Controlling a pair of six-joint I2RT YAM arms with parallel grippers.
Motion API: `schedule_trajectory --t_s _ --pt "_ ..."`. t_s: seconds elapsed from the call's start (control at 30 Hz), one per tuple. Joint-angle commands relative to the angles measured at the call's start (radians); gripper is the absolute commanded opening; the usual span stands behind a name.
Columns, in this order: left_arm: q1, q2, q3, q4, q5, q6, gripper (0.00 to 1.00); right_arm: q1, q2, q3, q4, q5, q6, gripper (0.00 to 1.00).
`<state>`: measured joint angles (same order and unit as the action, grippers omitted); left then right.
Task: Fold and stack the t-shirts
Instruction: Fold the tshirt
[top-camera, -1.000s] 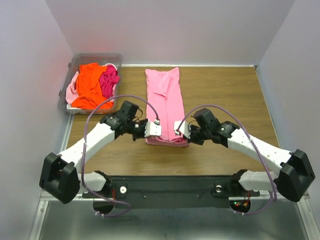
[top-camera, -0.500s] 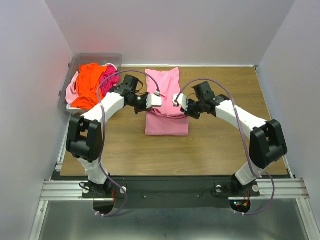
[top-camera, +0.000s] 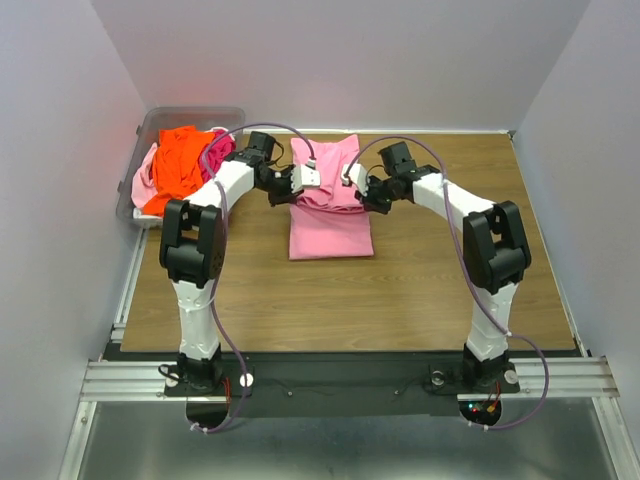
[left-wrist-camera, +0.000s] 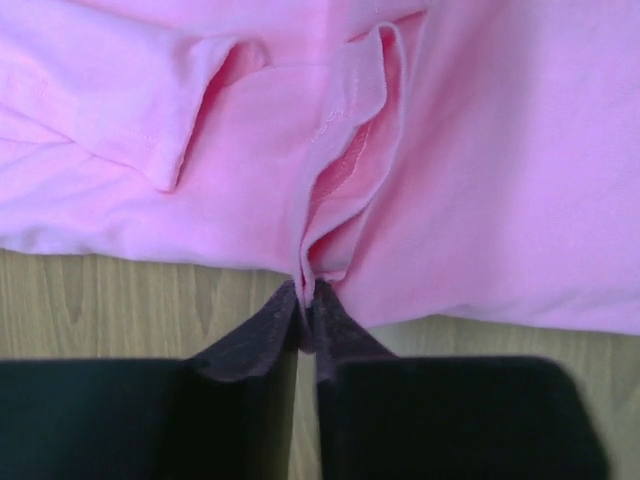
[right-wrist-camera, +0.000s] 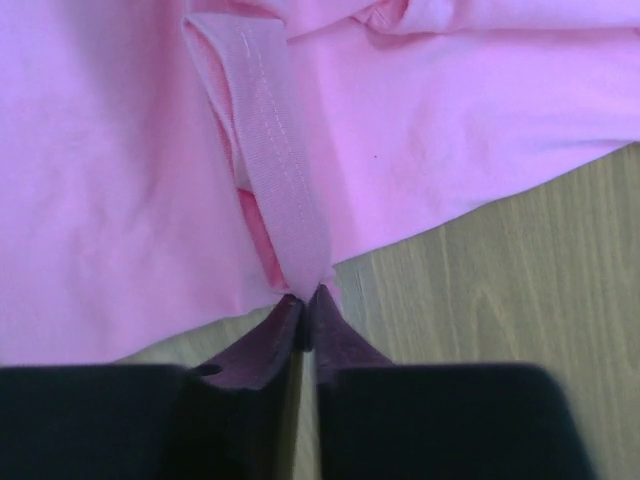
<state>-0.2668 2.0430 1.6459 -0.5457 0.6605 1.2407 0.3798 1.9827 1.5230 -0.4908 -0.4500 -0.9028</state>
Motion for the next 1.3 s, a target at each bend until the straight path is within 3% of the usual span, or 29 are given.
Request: schedule_trajectory --t_s 0.0,0.03,0.07,0.1,0.13,0.27,0.33,0.5,0.73,0.93,1.27 --pt "0.017 0.012 0.086 0.044 -0.032 -0.079 0.30 -0.009 0.031 0.089 0.026 0.019 0.054 0.27" --pt "0.020 0.017 0.095 0.053 -0.035 -0.096 0.45 -0.010 0.034 0.101 0.031 0.030 0.065 0.37" --pt "0.021 0.016 0.103 0.067 -0.039 -0.113 0.54 -0.010 0.033 0.108 0.032 0.037 0.077 0.54" --pt "0.023 0.008 0.115 0.099 -0.042 -0.162 0.56 -0.012 0.024 0.114 0.034 0.042 0.099 0.83" --pt "0.024 0.003 0.120 0.107 -0.047 -0.173 0.57 -0.015 0.016 0.118 0.035 0.050 0.107 0.86" --pt "0.038 -0.064 0.079 0.147 -0.038 -0.248 0.56 -0.019 -0.070 0.076 0.035 0.050 0.134 0.86" --pt "0.041 -0.151 -0.026 0.185 -0.036 -0.262 0.55 -0.019 -0.155 0.020 0.035 0.010 0.130 0.83" --pt "0.031 -0.329 -0.315 0.202 0.020 -0.254 0.54 0.027 -0.301 -0.232 0.031 0.007 0.099 0.62" --pt "-0.100 -0.483 -0.605 0.291 -0.022 -0.251 0.57 0.122 -0.332 -0.369 0.057 0.043 0.091 0.61" --pt "-0.187 -0.474 -0.678 0.340 -0.113 -0.219 0.60 0.140 -0.302 -0.420 0.123 0.083 0.061 0.62" --pt "-0.221 -0.371 -0.690 0.342 -0.214 -0.181 0.60 0.162 -0.225 -0.469 0.210 0.125 0.044 0.60"
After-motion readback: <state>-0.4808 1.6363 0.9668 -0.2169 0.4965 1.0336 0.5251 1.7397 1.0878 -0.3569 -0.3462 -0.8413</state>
